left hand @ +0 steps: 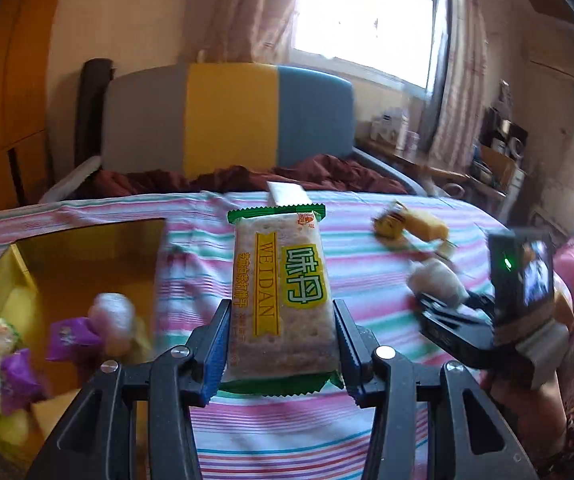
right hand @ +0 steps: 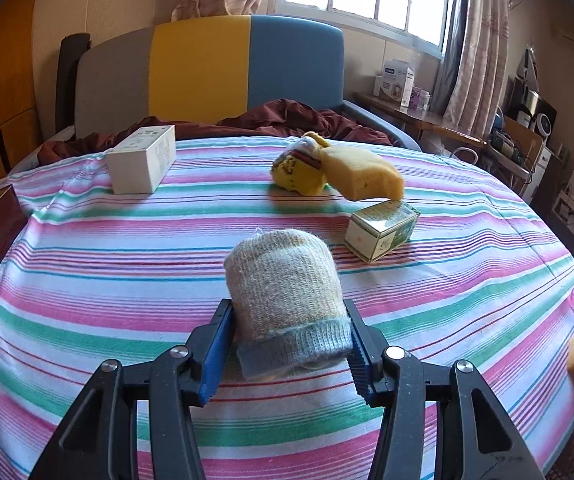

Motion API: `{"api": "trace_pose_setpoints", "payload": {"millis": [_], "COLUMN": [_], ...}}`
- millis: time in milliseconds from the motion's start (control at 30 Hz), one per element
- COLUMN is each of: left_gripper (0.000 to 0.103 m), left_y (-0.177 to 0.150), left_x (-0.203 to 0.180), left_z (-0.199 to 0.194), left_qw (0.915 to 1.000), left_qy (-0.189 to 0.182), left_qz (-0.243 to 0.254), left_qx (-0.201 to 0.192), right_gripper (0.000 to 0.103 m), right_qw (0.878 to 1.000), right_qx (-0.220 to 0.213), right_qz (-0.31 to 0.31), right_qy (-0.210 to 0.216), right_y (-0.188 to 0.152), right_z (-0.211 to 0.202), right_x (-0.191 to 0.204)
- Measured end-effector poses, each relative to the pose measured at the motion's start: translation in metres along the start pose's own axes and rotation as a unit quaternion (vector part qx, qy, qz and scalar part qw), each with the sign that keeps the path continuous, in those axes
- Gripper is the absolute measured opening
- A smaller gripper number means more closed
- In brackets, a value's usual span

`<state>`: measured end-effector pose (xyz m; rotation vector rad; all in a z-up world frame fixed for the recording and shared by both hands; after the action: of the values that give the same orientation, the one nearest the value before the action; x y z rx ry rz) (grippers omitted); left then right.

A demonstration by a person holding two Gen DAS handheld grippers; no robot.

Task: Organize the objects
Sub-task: 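Carry the WEIDAN bag with the left tool over the gold tray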

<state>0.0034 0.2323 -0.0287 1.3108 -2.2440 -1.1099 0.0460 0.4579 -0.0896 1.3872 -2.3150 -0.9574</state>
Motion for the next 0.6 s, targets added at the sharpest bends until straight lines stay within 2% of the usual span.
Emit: {"api": "trace_pose_setpoints", "payload": {"millis": [367,600], "left_gripper": [0.048,0.048], "left_y": [0.007,0.002], "left_x": [0.079,0.106], "left_z": [-0.005,-0.003], "left_qw": [0.9957,0.9928], "left_qy": [0.051,0.068], "left_qz": [-0.076,-0.096], "left_qx": [0.015,0.024], "right_gripper": [0.053,0.053], "right_qw": [1.000,0.999], "right_qx": [0.004,0.003], "right_qz": [-0.025,-0.042], "right_qy": [-0.006,-0.011], "right_y": [-0.005,-0.006], "right_z": [-0.004,-0.007], "right_x": [0.016,0.026]}}
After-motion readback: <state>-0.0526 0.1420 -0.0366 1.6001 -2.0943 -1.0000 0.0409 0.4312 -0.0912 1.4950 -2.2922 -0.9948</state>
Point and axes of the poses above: each gripper's, at about its wrist camera, not at the fingertips, and z roughly the way its jaws point, x to its left, y to its top, the point moved 3 cm from there along z, roughly the way its jaws point, and after that the axes turned 7 degrees about x, right-handed, at the moved point
